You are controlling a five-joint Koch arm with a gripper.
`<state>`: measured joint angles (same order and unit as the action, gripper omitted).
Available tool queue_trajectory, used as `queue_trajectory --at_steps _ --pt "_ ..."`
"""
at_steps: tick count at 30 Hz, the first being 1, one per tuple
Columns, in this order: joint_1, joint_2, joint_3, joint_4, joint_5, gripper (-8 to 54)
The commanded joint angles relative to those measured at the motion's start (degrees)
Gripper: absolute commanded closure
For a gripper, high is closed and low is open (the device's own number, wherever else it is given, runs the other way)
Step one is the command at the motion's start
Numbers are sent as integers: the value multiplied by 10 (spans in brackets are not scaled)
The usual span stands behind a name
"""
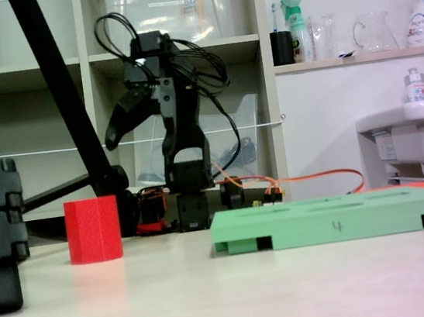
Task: Put the octagonal pillar block into the corresponding hole
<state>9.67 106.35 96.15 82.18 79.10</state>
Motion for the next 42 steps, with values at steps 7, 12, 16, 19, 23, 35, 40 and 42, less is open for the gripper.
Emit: queue_trajectory --at_steps 7,12,16,19,23,35,40,42 --pt "34 -178 -239 99 -80 -67" --pt "48 -246 -273 101 -85 -67" --pt "56 -284 -279 101 -95 -67" --pt "69 -300 -280 101 -98 -67" --pt "99 -307 -280 101 -112 -66" --pt "134 -364 -315 98 -174 -67" --pt "134 -380 -316 94 -175 -66" --pt "134 -389 -316 93 -175 -66"
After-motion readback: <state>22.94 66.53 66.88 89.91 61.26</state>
